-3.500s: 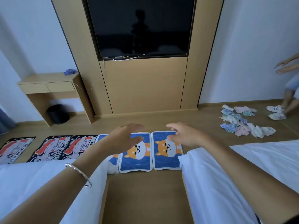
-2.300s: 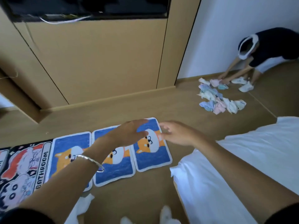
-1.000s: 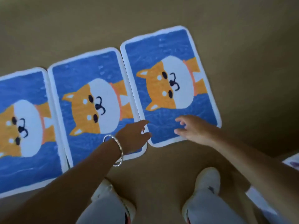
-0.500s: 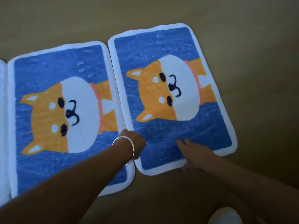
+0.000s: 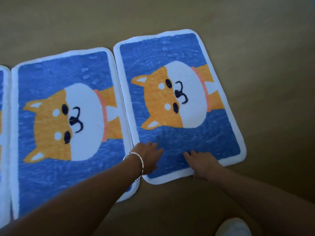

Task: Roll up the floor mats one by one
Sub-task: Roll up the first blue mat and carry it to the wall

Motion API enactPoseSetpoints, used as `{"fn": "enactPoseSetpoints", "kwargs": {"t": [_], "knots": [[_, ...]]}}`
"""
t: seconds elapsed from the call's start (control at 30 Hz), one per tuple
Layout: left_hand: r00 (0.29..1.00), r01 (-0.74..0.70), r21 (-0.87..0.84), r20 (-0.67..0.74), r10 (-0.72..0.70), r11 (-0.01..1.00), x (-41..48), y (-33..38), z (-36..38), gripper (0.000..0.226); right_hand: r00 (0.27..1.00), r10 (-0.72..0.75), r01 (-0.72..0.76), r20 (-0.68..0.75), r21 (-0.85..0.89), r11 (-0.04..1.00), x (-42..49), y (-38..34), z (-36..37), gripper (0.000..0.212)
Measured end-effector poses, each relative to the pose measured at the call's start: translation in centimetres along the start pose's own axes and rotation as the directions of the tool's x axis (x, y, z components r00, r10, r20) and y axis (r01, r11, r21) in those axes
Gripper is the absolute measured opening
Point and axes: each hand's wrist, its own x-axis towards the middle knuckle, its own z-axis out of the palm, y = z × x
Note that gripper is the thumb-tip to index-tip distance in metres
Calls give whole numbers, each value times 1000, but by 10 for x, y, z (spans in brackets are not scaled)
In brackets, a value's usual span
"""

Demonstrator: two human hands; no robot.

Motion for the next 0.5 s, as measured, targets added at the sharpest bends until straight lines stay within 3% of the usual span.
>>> {"fn": "enactPoseSetpoints", "kwargs": {"t": [0.1, 0.17, 0.37, 0.5], "knots": [[998, -38, -21, -42, 37, 999, 3, 12, 8, 53, 991, -119, 113, -53, -106, 988, 6, 6, -6, 51], [998, -44, -48, -54, 42, 998, 5, 15, 9, 60, 984, -144, 136, -106, -77, 988, 7, 9, -13, 36], [989, -12, -140, -149, -9, 990, 8, -8, -5, 60, 950, 42, 33, -309, 234, 972, 19, 17, -45, 9], [966, -57, -277, -259, -18, 959, 7, -20, -19, 48, 892, 162, 63, -423, 470, 880, 21, 28, -56, 13]]}}
